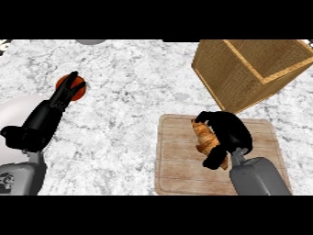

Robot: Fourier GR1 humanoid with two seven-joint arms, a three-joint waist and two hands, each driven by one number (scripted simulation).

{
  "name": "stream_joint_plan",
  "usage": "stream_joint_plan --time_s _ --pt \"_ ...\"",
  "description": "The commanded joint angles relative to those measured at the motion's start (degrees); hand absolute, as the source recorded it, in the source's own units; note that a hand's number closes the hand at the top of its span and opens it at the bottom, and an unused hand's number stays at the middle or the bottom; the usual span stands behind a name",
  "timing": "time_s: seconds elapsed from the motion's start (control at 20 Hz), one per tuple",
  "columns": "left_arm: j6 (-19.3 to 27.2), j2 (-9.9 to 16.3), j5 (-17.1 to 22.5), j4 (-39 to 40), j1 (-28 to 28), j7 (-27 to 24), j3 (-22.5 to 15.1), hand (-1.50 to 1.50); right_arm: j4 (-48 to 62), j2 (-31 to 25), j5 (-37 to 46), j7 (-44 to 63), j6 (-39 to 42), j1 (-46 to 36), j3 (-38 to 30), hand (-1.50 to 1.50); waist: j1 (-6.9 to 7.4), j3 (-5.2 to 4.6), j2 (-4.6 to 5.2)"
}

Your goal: Pick the croissant from the cutting board and place it in the basket

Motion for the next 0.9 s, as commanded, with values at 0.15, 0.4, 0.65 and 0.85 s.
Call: stream_joint_plan --time_s 0.15,0.4,0.65,0.85 --pt "-1.75 0.72 2.03 -4.62 0.80 3.60 1.62 0.00 2.44 1.38 5.05 -1.39 -3.34 2.58 3.58 1.50 0.14 0.23 0.25" --pt "-1.26 0.45 -0.66 -1.41 3.02 -1.79 0.91 0.00 6.16 -0.01 9.75 -6.10 -6.88 -0.39 6.55 1.50 0.22 0.22 0.31" --pt "-2.72 0.70 0.46 -1.66 -0.65 0.58 0.19 0.00 10.06 5.29 7.30 18.76 -8.77 -11.51 0.21 1.50 3.31 0.21 0.85" --pt "-2.41 -0.39 -0.07 -1.06 -1.58 -0.04 -0.96 0.00 11.52 5.41 7.50 33.88 -13.42 -16.57 -5.06 1.50 5.30 0.12 1.54"
